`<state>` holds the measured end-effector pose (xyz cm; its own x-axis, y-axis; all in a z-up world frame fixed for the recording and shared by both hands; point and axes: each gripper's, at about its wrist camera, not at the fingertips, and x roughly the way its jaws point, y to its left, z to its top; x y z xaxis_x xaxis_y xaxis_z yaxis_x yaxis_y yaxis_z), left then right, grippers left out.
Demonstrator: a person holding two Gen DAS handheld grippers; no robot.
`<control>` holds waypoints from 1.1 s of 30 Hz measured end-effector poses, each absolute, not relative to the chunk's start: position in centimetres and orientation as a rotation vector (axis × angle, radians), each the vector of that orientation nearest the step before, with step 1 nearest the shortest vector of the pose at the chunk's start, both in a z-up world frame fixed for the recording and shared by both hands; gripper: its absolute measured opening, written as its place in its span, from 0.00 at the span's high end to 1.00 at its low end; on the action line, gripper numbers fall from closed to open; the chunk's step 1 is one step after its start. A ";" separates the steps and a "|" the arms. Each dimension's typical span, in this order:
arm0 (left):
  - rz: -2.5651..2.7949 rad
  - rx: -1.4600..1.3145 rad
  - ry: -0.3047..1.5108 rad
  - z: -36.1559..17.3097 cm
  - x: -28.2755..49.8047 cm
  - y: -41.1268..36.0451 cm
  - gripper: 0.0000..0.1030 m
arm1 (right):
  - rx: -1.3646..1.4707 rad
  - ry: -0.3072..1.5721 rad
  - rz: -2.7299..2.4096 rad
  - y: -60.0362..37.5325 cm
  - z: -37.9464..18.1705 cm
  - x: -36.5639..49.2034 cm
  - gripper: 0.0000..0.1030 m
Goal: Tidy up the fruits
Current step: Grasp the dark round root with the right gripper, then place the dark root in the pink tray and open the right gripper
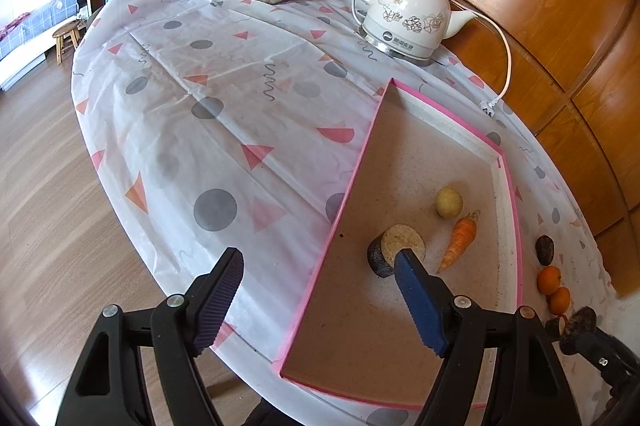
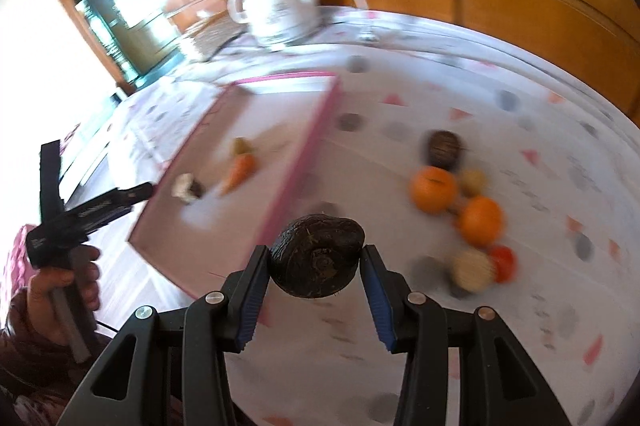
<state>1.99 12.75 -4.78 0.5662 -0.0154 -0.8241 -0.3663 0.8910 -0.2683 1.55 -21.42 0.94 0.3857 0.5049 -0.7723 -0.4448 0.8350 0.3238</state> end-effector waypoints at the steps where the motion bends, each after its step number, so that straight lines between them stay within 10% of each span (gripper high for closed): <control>1: 0.213 -0.442 0.955 -4.8 2.0 12.8 0.24 | 0.057 1.005 0.626 -20.4 1.0 1.5 0.55; 16: 0.204 -0.450 0.972 -5.5 2.1 13.2 0.24 | -0.076 1.036 0.668 -11.0 -0.5 4.3 0.53; 33: 0.186 -0.423 0.978 -5.3 2.3 12.2 0.24 | -0.036 0.982 0.438 -22.5 0.5 2.6 0.44</control>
